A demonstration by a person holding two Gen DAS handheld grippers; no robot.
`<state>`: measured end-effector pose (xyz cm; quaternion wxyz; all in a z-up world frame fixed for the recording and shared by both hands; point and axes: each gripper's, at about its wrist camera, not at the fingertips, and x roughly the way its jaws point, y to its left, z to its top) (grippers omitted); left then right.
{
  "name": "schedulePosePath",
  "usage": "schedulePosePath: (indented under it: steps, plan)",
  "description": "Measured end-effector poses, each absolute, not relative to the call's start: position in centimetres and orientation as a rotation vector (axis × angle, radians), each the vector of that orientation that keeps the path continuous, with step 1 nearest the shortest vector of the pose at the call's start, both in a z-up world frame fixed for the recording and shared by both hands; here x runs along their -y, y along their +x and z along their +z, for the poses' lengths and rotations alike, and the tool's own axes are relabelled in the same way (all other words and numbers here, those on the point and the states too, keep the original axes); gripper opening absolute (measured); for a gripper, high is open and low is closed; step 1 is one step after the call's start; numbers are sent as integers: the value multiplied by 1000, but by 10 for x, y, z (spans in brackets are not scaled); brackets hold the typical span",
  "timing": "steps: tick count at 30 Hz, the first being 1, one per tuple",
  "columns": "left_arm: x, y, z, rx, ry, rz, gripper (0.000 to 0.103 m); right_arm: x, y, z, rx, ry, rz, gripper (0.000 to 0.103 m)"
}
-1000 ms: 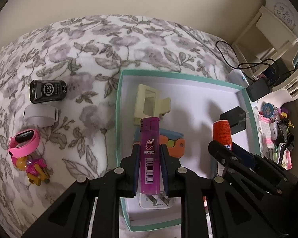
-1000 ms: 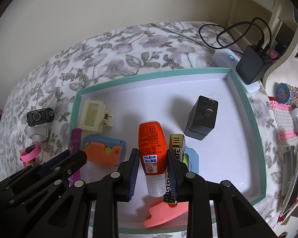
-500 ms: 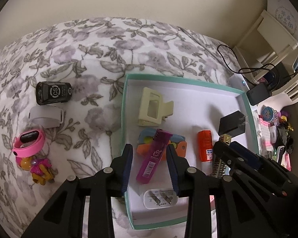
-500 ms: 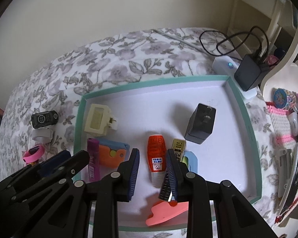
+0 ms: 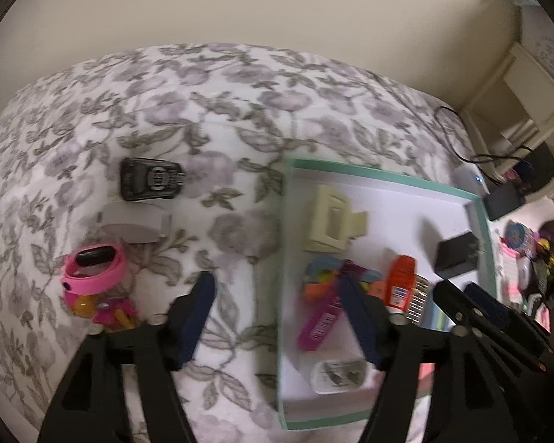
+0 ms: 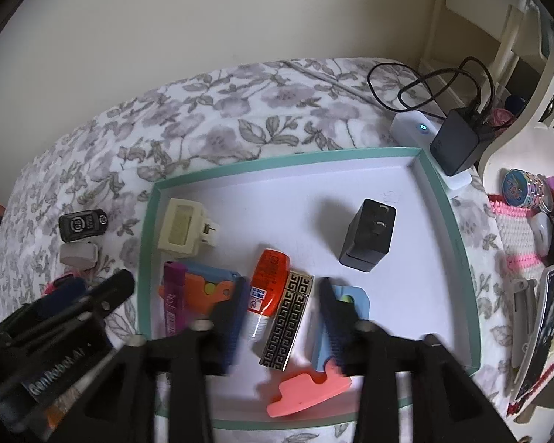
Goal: Organize rigid objects
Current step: 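Carry the lighter and glue bottle into the tray and open both tools, then withdraw both open tools from the tray back toward the toy pile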
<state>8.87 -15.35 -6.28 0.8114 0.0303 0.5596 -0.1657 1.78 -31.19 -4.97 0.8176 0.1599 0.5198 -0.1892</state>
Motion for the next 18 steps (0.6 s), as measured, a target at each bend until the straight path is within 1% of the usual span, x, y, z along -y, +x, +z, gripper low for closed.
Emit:
schedulePosePath:
  steps: [1, 2, 5, 7, 8, 11, 12, 13, 18]
  plan:
    - [150, 90, -63, -1192, 64, -337, 81, 312, 18, -50, -1106, 342, -405, 68]
    - [148, 92, -64, -1189, 63, -323, 86, 312, 18, -50, -1103, 344, -407, 69]
    - [139, 96, -65, -1184, 59, -281, 87, 312, 18, -51, -1103, 342, -406, 73]
    - [134, 99, -67, -1185, 58, -256, 89, 311, 18, -51, -1104, 334, -407, 84]
    - [131, 99, -67, -1186, 56, -244, 94, 311, 18, -52, -1102, 329, -409, 86]
    - [122, 104, -70, -1188, 32, -209, 95, 311, 19, -51, -1096, 325, -411, 92]
    - [118, 105, -71, -1189, 17, -200, 95, 311, 19, -51, -1092, 326, -411, 99]
    - [114, 107, -71, -1189, -1, -194, 95, 311, 19, -50, -1088, 326, -411, 103]
    - [98, 112, -70, -1176, -51, -171, 95, 309, 21, -51, -1088, 306, -409, 103]
